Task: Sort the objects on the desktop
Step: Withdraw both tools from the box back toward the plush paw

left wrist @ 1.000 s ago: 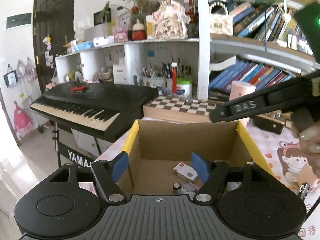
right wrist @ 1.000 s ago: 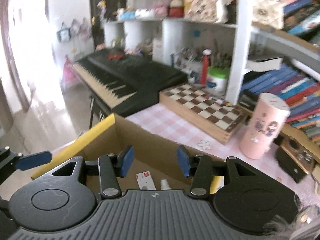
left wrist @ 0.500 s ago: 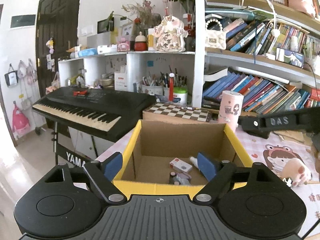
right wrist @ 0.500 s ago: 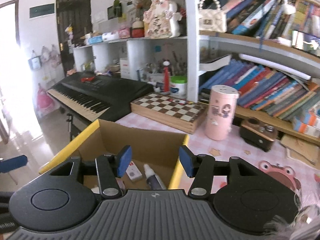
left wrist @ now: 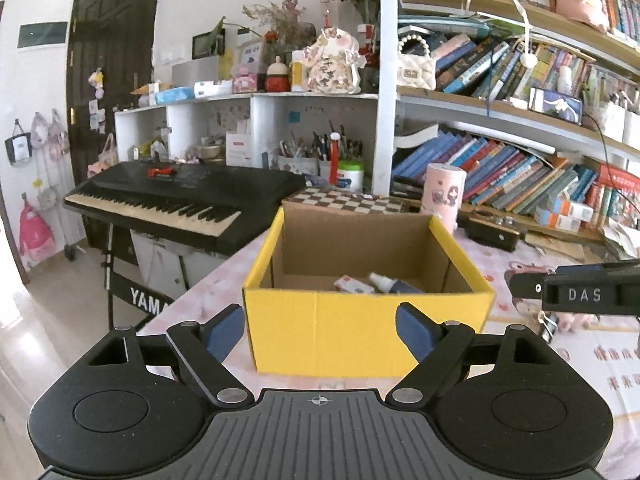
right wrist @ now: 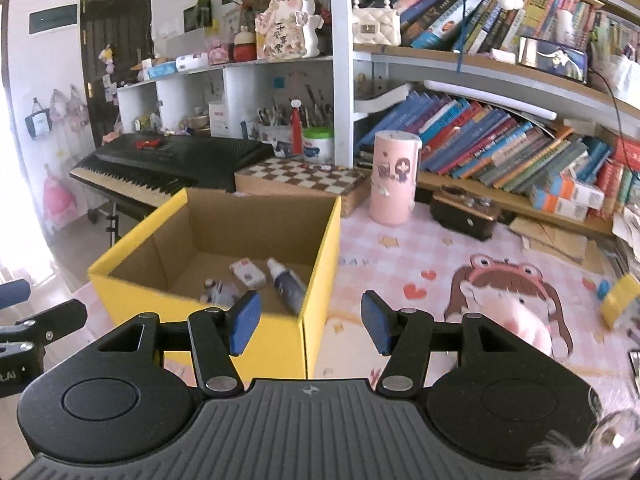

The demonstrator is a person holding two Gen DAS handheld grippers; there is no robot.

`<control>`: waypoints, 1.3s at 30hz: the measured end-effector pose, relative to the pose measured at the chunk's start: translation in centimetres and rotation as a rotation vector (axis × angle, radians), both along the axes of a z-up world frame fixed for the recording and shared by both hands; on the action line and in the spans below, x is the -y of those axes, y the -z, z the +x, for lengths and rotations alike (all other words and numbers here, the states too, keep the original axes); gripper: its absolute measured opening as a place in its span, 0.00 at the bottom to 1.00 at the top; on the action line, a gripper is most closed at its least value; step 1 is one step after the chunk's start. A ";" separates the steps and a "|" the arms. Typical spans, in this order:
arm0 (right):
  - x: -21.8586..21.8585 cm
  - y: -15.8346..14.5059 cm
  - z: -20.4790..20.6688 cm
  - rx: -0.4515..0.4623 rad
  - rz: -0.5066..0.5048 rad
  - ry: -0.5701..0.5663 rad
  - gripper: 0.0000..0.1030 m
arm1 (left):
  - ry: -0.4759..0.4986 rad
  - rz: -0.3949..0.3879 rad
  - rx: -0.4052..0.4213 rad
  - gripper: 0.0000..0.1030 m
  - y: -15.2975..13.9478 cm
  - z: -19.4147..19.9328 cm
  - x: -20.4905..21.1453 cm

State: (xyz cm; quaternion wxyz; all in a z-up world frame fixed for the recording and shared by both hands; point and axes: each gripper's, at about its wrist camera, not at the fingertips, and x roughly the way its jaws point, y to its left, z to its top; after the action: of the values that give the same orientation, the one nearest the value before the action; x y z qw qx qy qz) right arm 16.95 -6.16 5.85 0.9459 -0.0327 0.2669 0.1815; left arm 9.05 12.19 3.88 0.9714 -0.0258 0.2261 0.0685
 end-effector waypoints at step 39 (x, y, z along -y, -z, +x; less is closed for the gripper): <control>1.9 4.5 -13.2 -0.097 -0.092 0.144 0.80 | 0.177 -0.042 -0.112 0.97 2.8 -6.2 3.5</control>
State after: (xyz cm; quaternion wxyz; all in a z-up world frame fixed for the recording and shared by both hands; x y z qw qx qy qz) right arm 3.77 -8.01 1.38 0.9400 -0.0480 0.3221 0.1020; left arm 2.88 8.67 1.06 0.9587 -0.0222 0.2827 -0.0208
